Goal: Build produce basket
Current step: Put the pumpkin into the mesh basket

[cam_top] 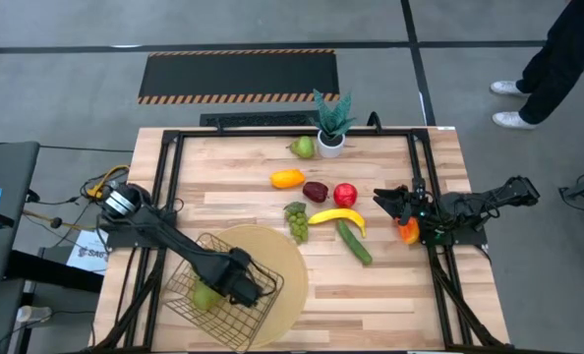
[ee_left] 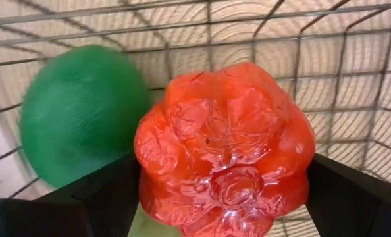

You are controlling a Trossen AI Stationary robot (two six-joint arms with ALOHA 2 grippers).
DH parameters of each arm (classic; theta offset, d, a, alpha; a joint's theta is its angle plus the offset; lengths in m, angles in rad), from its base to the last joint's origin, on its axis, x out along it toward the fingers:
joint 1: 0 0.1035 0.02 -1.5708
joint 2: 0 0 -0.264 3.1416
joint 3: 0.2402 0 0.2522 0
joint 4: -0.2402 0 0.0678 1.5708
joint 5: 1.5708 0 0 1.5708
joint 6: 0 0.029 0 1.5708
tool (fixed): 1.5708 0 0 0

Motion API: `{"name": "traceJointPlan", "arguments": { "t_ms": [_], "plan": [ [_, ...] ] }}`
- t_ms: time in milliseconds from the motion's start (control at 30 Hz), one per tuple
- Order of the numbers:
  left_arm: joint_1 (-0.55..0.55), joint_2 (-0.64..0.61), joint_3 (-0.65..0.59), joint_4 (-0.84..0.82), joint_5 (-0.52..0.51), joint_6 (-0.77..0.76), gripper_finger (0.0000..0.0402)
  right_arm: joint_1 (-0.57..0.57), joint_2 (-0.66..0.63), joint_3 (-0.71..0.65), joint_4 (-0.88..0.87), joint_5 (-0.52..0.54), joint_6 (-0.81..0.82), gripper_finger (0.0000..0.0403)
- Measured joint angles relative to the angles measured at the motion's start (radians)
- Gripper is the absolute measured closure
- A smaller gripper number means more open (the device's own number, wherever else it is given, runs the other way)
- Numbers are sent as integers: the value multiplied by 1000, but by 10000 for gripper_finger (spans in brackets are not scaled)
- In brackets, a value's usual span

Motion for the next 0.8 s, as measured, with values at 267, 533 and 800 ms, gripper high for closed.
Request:
{"name": "traceJointPlan", "arguments": {
  "t_ms": [267,533,800],
  "plan": [
    [26,15,-38,48,6,16,57,0,0,0,0,0,0,92],
    [55,17,-39,39,-2,15,26,0,0,0,1,0,0,92],
    [55,17,24,-4,-8,36,3,0,0,0,1,0,0,92]
  ]
}}
